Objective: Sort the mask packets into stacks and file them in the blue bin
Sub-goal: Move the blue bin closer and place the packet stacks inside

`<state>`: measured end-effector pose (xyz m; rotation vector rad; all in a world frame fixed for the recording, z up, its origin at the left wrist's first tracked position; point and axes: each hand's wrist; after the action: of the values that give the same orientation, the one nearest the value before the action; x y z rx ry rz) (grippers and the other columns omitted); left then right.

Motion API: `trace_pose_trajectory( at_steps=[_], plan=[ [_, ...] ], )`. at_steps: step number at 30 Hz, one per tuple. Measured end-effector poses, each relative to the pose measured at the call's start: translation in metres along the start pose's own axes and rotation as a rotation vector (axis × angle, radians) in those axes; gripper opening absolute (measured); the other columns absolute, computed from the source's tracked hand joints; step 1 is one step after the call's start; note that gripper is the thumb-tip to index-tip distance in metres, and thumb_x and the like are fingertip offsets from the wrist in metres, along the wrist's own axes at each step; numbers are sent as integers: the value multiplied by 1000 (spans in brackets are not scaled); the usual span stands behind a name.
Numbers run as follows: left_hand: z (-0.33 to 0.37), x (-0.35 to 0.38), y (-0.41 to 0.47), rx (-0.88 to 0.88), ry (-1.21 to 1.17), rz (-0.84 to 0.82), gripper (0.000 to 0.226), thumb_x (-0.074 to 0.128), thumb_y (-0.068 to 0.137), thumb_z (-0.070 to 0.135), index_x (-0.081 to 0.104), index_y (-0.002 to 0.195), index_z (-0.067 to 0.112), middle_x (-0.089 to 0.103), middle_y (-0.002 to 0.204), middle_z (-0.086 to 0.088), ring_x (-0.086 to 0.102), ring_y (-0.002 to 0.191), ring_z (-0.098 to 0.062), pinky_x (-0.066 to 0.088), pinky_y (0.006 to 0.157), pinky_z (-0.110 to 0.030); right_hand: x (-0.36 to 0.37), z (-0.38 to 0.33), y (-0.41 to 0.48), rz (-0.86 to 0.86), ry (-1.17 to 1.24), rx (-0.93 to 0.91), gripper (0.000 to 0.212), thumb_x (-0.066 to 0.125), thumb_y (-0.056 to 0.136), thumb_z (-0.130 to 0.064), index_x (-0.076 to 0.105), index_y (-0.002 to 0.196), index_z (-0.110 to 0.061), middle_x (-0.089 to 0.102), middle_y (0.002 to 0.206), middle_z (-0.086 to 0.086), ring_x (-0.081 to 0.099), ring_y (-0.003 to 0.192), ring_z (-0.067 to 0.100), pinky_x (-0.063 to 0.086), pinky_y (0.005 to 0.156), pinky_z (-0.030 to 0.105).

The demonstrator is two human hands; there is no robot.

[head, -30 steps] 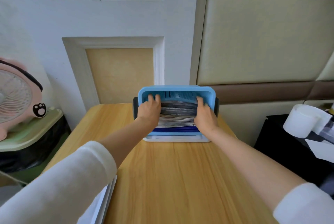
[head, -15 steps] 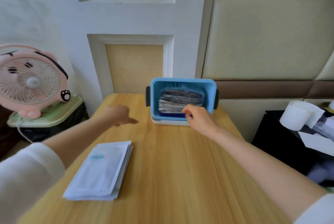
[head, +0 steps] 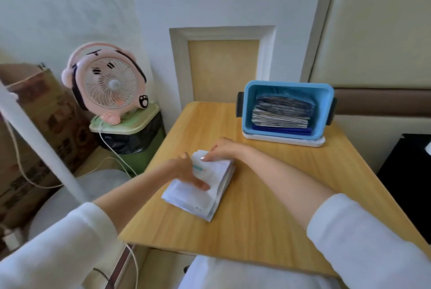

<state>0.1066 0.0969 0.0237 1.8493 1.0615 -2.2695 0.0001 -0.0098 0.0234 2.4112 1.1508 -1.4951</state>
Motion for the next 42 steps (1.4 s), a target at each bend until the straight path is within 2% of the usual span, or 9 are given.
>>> trace_pose_trajectory(
  at_steps=[2,4,9,15,20,23,30,33,42],
  plan=[
    [4,9,4,24,-11,62,130,71,60,68,-1,148,5,29,149,-10,39,130,-28,38,98,-34,-13,7,-5,-115,-26,71,72,69,75,-56,53,123,-4,56,109,3,54,97,20,47,70,26],
    [10,12,5,78,-47,78,120,73,61,64,10,145,6,32,143,-8,40,127,-26,38,96,-32,-21,21,-11,-226,27,126,75,74,70,-55,55,123,-6,62,117,3,60,104,21,51,87,33],
    [33,9,2,284,-187,128,100,81,63,49,20,133,12,42,131,-6,47,113,-24,40,86,-30,-18,59,-42,-155,459,-3,44,78,75,-17,60,115,-12,69,111,8,66,100,21,54,82,31],
    [68,-21,-7,491,-561,506,61,83,64,35,51,114,21,58,100,2,57,89,-18,51,76,-35,-28,113,-83,399,990,-74,54,79,68,0,58,117,-7,69,106,8,67,94,22,57,71,28],
    [104,18,-8,607,-1331,182,57,82,67,17,53,116,9,65,110,-8,64,91,-16,55,70,-25,-32,150,-111,632,1086,-105,54,74,70,7,56,118,-11,69,106,1,67,87,8,54,63,15],
    [124,47,-7,607,-1409,95,77,86,55,31,54,123,16,67,113,-5,66,100,-22,55,86,-40,-23,164,-117,556,957,-68,56,70,73,13,53,124,-2,64,119,11,64,97,17,55,74,20],
    [145,23,4,741,-1326,154,59,75,75,7,45,124,20,61,116,0,60,106,-18,51,92,-37,-41,174,-120,687,1016,-99,49,72,70,12,57,111,-12,67,111,8,64,102,24,54,88,38],
    [141,40,10,721,-1249,142,57,72,77,2,49,126,17,63,118,-1,59,111,-20,49,96,-37,-27,176,-119,670,968,-34,43,72,72,11,56,94,-22,67,101,1,62,97,19,52,79,24],
    [148,39,28,683,-1282,26,58,77,74,9,49,124,14,65,116,-7,65,101,-21,56,81,-33,-27,186,-108,573,1059,-32,53,68,76,11,51,124,-4,63,122,12,62,104,23,55,83,30]
  ],
)
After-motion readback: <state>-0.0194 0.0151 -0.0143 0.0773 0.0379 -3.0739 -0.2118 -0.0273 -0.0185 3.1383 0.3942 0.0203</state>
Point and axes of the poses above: each hand's wrist, its own y-axis towards the middle knuckle, its own x-axis out of the palm, z = x × y
